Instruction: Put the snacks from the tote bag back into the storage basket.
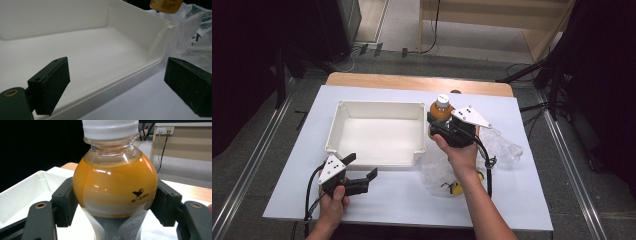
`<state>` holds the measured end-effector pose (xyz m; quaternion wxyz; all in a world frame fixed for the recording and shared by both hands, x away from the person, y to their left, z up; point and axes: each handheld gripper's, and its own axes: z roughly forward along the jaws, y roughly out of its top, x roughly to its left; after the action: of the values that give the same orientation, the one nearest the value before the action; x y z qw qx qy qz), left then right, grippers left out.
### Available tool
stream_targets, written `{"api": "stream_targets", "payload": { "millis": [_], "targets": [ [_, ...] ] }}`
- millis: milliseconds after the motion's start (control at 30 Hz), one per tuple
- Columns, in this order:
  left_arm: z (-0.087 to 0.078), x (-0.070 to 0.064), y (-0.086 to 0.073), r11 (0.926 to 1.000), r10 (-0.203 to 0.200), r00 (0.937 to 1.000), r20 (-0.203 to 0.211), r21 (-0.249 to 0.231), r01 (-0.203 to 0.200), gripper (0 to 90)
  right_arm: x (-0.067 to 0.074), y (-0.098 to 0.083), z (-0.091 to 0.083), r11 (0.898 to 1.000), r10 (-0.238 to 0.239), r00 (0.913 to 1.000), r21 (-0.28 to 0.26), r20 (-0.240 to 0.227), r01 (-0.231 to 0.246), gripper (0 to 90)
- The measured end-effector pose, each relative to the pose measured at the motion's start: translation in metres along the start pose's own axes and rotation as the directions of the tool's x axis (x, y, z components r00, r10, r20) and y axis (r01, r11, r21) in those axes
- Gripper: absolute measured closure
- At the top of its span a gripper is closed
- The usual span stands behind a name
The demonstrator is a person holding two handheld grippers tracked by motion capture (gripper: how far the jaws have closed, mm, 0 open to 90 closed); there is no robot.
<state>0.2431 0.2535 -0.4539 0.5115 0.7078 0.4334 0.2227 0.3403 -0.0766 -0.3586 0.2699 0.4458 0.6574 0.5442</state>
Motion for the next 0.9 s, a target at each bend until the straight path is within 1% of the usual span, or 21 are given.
{"api": "stream_targets", "payload": {
  "millis": [200,533,900],
  "targets": [
    [0.0,0.0,0.0,1.0,0.001,1.0,-0.001,0.001,-0.001,6.6,0.004,0.001,0.003,1.0,0.004,1.0,0.0,-0.005,-0.004,31.6],
    [0.0,-0.001,0.0,1.0,0.0,1.0,-0.008,-0.001,0.0,6.7,0.011,0.004,0.006,1.0,-0.005,0.9999,-0.004,-0.016,0.005,31.5],
    [0.0,-0.001,0.0,1.0,0.003,0.9999,-0.012,0.002,-0.003,6.7,0.017,0.007,0.01,1.0,0.0,0.9996,-0.006,-0.03,0.0,31.5]
  ]
}}
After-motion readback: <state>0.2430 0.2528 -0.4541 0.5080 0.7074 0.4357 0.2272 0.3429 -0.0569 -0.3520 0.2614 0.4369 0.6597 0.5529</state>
